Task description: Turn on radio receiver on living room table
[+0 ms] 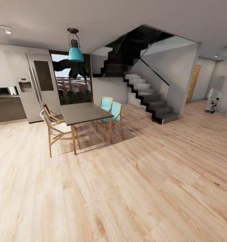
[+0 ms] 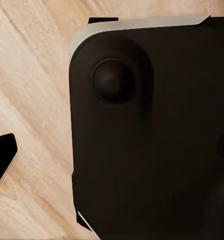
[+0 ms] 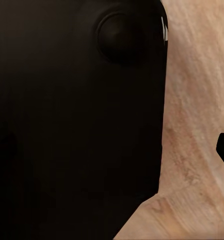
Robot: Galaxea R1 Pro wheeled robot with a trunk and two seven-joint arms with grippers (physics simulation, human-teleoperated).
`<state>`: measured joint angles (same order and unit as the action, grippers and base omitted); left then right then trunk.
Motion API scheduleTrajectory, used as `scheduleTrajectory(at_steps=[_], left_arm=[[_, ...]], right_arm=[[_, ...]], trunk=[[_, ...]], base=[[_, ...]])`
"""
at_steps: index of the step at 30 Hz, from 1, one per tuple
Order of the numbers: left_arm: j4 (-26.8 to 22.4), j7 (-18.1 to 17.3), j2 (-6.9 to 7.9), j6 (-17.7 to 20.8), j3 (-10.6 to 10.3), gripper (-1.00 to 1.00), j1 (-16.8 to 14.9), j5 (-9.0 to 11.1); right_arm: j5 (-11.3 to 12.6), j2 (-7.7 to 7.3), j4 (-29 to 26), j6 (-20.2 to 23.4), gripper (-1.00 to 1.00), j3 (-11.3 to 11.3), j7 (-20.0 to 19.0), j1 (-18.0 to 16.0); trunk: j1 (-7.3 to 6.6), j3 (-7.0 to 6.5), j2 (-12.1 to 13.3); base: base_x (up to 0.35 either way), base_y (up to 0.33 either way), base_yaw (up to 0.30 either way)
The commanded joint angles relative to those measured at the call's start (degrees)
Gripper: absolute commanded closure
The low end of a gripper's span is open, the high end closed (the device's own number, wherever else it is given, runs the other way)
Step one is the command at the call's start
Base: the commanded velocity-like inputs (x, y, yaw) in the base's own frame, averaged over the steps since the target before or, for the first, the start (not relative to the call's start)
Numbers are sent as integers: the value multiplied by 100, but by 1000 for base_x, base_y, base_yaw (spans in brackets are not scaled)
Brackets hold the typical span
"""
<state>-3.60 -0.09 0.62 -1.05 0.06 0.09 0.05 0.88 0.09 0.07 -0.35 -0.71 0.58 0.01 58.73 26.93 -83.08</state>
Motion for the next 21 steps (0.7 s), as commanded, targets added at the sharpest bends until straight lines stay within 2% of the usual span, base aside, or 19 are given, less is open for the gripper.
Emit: scheduleTrajectory(at_steps=[1, 21], left_arm=[[0, 0, 0, 0, 1, -100, 0, -2], [0, 0, 0, 0, 3, -100, 0, 2]], right_arm=[[0, 0, 1, 0, -100, 0, 1, 0], [0, 0, 1, 0, -100, 1, 0, -1]], trunk=[[0, 0, 0], [0, 0, 0]], base=[[0, 0, -290], [0, 0, -290]])
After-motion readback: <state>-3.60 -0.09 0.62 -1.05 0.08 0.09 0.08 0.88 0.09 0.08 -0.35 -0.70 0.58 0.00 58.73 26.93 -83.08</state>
